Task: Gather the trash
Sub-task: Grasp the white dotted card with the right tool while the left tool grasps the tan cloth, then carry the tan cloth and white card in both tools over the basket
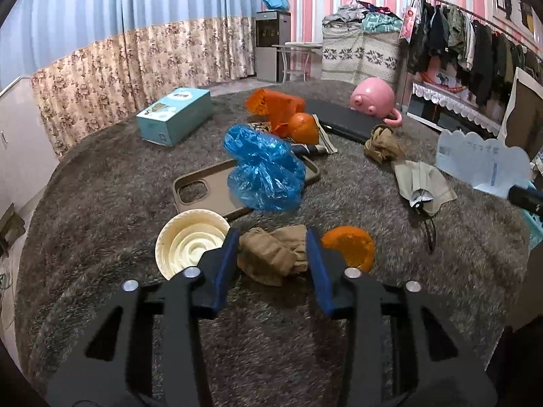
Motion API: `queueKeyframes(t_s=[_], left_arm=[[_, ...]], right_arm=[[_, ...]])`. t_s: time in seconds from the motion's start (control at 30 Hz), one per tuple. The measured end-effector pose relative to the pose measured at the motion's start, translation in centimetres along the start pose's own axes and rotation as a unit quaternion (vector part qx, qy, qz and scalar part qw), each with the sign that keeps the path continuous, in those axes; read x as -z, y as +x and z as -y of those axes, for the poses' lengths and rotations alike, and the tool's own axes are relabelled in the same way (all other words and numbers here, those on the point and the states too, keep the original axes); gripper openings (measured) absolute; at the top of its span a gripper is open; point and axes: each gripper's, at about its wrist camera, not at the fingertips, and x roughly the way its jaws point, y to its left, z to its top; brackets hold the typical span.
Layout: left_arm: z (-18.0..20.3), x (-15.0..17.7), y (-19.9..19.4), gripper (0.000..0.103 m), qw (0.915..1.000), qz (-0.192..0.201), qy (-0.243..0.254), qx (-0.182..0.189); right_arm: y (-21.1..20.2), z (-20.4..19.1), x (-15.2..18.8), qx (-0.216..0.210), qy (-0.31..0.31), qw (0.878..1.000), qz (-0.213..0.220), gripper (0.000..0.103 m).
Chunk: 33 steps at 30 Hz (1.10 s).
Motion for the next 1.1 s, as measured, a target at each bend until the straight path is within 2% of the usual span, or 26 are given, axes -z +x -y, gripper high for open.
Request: queueKeyframes(t_s=[0.3, 0.5, 0.77, 1.1], left_arm=[[0.0, -2.3, -3.0, 0.035, 0.9986, 0.051, -0.014, 0.003], [2.2, -5.4, -4.3, 0.035, 0.9966, 0.081, -0.006, 0.015], [8.6, -8.5, -3.8, 0.035, 0.9926, 0.096, 0.018, 0.072], [18.4, -10.4, -2.3, 0.035, 0.9823, 0.097, 0.057, 0.149]], right_arm=[[-1.8, 2.4, -0.3, 0.011, 0.024, 0.999, 0.029, 0.01], [-3.1, 4.0, -0.2, 0.019, 0.037, 0.998, 0.043, 0.01], [-7.3, 8.3, -0.2, 0.065, 0.06, 0.993, 0.077, 0.01], [-12.8, 17.6, -0.1, 0.152, 0.115, 0.976, 0.11, 0.01]])
